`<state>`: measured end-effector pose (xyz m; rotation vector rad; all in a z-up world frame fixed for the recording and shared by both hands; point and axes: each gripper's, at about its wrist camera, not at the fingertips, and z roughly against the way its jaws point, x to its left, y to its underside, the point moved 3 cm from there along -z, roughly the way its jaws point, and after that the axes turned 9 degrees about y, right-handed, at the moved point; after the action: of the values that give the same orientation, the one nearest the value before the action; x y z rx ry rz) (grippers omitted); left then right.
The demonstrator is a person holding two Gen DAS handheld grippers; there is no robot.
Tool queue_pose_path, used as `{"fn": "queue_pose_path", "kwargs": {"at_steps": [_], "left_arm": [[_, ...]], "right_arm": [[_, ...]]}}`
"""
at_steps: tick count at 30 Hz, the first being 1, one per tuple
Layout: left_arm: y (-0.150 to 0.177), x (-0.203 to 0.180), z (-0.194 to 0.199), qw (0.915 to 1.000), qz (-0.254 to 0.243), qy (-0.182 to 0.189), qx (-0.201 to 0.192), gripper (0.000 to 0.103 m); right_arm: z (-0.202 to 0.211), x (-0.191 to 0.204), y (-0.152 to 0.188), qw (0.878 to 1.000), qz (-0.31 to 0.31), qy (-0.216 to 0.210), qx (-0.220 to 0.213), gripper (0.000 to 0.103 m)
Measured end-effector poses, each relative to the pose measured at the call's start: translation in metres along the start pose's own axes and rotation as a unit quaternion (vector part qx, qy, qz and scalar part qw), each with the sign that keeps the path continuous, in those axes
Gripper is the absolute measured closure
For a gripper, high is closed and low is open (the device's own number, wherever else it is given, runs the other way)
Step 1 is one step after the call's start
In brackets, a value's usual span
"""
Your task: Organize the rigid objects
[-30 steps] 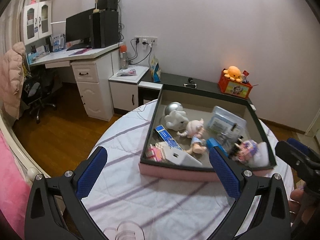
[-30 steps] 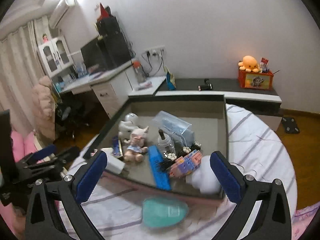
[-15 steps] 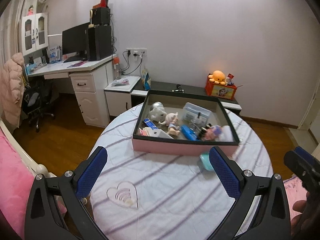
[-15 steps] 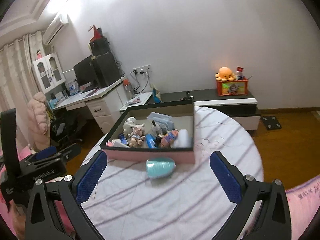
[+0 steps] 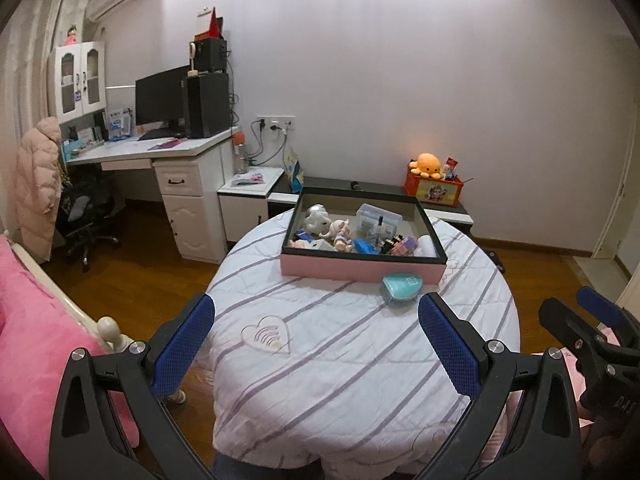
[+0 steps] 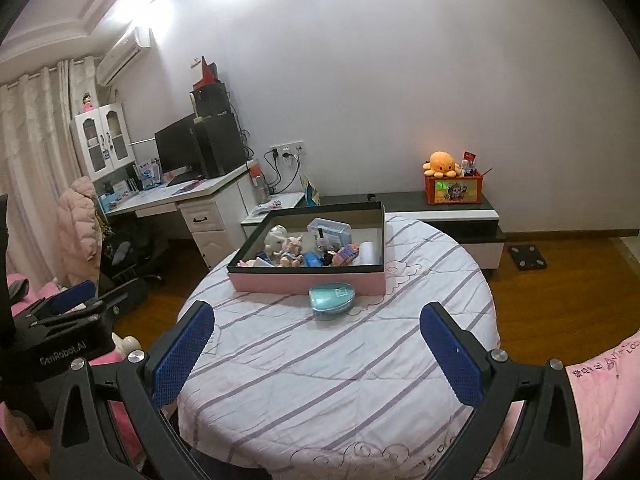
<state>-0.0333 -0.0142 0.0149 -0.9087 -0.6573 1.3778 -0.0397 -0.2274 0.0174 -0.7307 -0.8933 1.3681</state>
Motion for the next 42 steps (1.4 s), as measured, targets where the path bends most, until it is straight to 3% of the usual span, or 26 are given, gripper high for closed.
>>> {"fn": "queue_pose_path", "kwargs": {"at_steps": [7, 16, 22, 42], "left_arm": [[0.01, 0.009, 0.018, 0.9997, 0.021, -0.007, 0.004, 0.0], [0.011, 0.014, 0.038, 0.9994, 0.026, -0.01, -0.019, 0.0], [0.011, 0.011, 0.036, 0.9997, 0.026, -0.002, 0.0, 0.0], [0.008, 0.009, 0.044, 0.9996, 0.02, 0.015, -0.014, 0.0]], "right_arm": [[0.019, 0.0, 0.005, 1.0, -0.002, 0.015, -0.009, 0.0], [0.031, 0.006, 0.007, 1.0, 0.008, 0.013, -0.014, 0.0], [0.035, 0.008, 0.007, 1.0, 0.01, 0.011, -0.017, 0.0], [0.039, 0.005, 0.005, 1.0, 0.012, 0.014, -0.018, 0.0]]}}
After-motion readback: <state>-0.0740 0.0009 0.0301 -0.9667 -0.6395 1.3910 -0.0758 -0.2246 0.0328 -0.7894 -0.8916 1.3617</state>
